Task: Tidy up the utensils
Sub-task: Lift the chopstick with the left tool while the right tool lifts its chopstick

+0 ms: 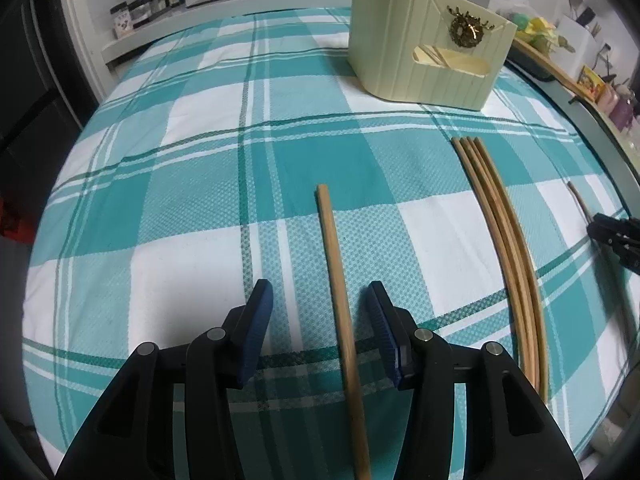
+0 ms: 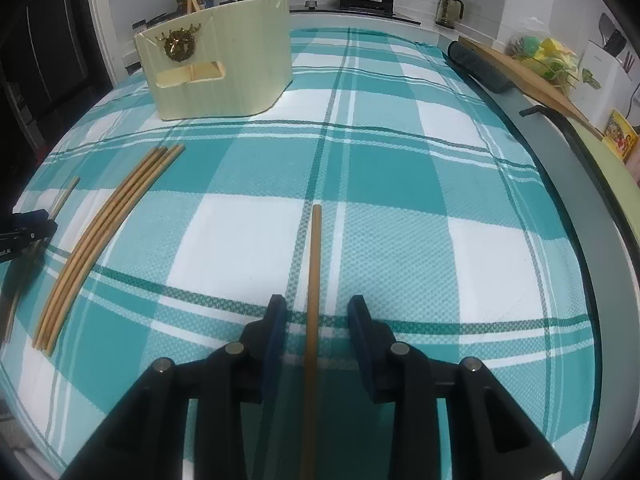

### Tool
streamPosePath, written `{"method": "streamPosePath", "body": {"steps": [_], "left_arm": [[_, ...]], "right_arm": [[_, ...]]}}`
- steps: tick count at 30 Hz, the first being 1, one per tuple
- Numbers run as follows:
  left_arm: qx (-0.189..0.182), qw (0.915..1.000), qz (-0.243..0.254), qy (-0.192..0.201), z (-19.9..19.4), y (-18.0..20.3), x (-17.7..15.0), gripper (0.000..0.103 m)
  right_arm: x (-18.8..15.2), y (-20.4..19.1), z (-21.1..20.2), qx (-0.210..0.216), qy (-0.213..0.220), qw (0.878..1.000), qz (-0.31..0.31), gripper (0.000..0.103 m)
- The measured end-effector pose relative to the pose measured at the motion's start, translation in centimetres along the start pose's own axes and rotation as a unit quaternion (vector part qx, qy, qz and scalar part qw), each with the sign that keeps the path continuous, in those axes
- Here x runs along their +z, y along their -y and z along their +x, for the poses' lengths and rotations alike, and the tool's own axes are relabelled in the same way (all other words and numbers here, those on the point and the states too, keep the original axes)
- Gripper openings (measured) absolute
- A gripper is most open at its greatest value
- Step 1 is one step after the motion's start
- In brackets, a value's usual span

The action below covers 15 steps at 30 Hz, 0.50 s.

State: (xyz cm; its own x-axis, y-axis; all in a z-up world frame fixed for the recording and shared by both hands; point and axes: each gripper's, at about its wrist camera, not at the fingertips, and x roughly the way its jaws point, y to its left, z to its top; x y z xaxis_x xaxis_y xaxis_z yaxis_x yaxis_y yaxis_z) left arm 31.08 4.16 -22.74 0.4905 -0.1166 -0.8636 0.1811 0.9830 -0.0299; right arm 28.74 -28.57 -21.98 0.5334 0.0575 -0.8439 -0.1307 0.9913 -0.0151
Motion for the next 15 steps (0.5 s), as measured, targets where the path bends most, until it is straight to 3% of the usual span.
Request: {"method": "streamPosePath", "body": {"steps": [15], "left_arm": [[0.006, 1.0000, 0.006, 0.000, 0.3, 0.1, 0.5, 0.050]], "right_arm": [[1.3, 0.0, 0.8, 0.007, -0.007, 1.000, -0.018, 0.033]]}}
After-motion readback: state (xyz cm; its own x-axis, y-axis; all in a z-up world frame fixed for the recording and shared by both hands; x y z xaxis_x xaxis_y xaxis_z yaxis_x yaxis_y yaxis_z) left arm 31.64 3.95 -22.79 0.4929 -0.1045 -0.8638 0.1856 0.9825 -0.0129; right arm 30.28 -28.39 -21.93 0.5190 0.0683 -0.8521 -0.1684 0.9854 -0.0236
